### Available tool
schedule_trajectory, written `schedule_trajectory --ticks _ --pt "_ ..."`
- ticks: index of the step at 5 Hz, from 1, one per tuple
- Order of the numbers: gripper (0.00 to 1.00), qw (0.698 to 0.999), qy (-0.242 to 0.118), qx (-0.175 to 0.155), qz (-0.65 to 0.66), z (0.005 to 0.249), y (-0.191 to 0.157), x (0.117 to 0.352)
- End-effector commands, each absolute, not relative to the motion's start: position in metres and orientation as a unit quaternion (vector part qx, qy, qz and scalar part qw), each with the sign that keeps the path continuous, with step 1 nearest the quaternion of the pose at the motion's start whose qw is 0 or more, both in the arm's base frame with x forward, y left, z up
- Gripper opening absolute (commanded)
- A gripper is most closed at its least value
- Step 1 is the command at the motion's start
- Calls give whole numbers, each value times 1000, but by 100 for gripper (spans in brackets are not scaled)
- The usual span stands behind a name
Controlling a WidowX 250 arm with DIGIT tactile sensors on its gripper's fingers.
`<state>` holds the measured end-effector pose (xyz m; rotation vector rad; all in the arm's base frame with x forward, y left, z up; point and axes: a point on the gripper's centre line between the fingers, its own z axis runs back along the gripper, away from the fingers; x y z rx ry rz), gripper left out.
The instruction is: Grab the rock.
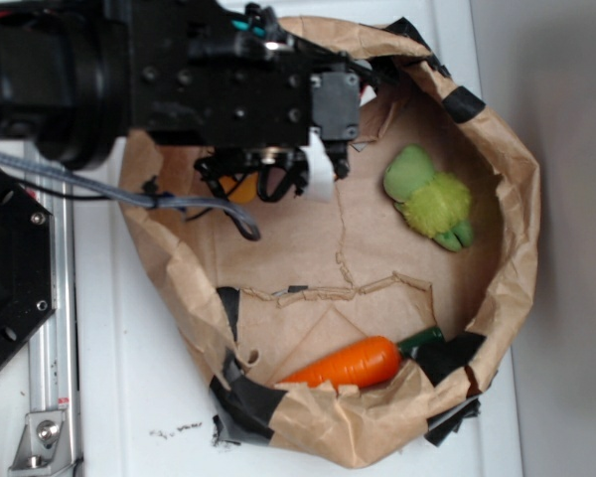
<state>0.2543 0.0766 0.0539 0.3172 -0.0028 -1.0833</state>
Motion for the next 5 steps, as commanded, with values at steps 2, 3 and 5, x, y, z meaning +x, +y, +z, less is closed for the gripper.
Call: schedule_trajectory --ticks 2,3,5 --pt "100 832 -16 181 -524 63 98 245" --pt "100 818 -14 175 -547 44 97 247" --pt "100 818 -1 177 -548 24 107 250"
